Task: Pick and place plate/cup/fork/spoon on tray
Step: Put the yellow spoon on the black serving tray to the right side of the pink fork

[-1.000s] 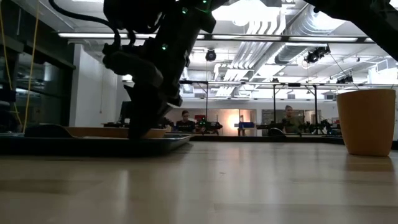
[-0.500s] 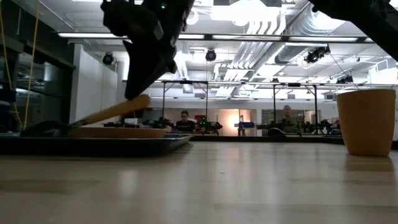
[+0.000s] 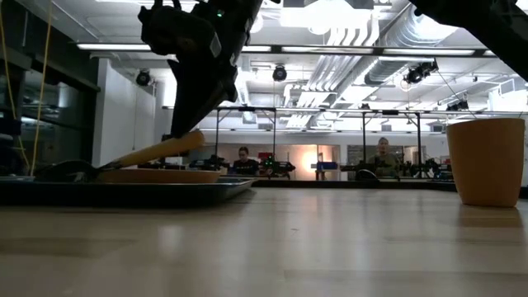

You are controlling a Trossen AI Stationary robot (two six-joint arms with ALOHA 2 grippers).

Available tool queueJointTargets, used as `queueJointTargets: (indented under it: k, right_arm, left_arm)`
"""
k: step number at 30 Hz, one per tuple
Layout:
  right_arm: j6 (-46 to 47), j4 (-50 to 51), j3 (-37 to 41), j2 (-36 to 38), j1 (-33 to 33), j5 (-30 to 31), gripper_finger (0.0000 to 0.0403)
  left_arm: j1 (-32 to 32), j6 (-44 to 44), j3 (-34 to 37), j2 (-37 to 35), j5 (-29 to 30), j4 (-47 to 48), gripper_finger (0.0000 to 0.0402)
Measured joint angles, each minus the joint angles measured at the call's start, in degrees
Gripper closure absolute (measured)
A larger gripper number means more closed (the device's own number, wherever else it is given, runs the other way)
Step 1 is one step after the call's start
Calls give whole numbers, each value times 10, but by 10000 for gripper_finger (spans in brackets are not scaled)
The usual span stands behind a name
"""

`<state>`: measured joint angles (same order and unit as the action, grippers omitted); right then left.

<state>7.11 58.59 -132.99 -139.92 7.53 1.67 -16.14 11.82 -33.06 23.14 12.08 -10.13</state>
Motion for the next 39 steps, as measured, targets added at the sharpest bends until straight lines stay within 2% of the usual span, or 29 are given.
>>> queueJointTargets:
  k: [28,39]
  right_arm:
    - [2,-14,0,2,0,-7,403]
    - [-8,69,0,61,-6,39,403]
  left_arm:
    - [0,-2,0,0,15,0,229]
    - [0,-21,-1,-1,36,-3,229]
